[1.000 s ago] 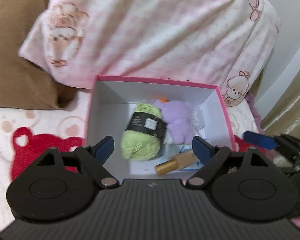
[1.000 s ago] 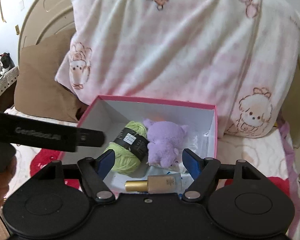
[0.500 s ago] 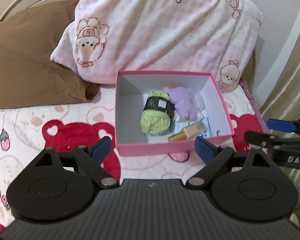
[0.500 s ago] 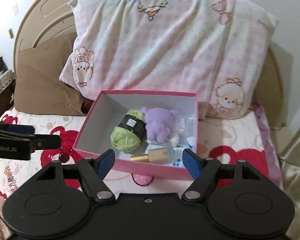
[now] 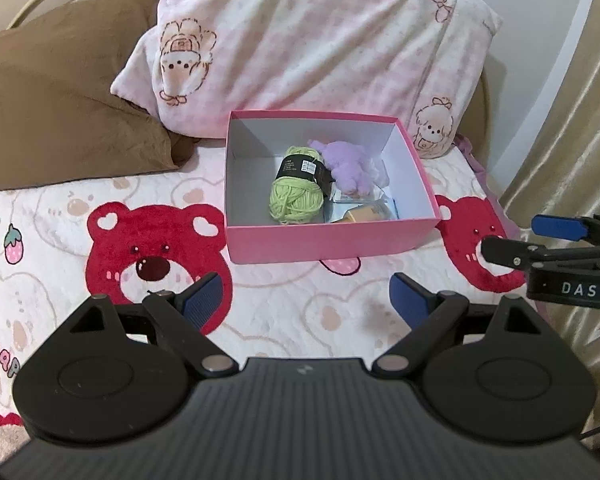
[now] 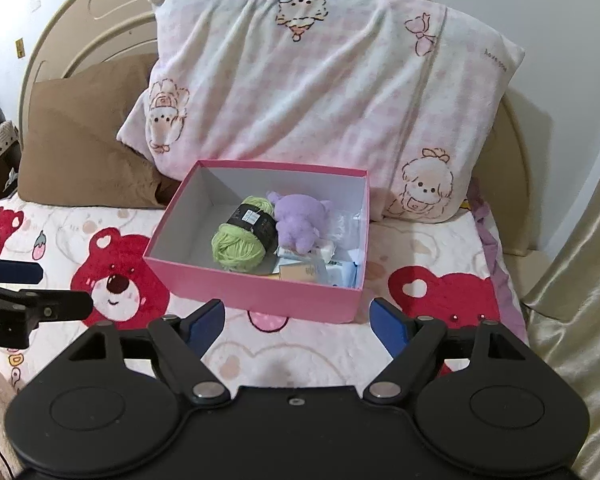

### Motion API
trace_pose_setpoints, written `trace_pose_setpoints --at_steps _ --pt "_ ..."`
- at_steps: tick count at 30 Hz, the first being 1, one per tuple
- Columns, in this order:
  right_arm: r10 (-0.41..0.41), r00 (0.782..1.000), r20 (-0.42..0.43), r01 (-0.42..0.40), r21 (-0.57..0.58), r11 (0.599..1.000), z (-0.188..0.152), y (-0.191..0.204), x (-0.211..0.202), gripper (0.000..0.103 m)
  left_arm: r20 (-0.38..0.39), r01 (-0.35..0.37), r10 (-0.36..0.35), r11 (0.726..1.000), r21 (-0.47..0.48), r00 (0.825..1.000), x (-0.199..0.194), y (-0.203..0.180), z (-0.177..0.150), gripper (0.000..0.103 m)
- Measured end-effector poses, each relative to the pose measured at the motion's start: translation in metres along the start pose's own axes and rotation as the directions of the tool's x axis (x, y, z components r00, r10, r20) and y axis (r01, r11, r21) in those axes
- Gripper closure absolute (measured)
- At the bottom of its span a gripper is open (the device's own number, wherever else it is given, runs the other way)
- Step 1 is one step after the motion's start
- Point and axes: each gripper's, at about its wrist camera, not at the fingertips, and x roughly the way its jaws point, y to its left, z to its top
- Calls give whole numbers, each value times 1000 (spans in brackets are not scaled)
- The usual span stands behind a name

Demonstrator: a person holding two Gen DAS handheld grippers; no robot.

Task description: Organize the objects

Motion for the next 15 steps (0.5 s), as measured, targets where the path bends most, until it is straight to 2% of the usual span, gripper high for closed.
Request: trace_pose_setpoints --at_steps 6,15 --pt "20 1000 -6 -20 3 1000 -10 5 -4 19 -2 0 0 1000 2 1000 -6 -2 -6 10" --pt "18 1000 -24 -17 20 1000 -22 8 -5 18 -11 -41 40 999 -9 999 1 1 -13 7"
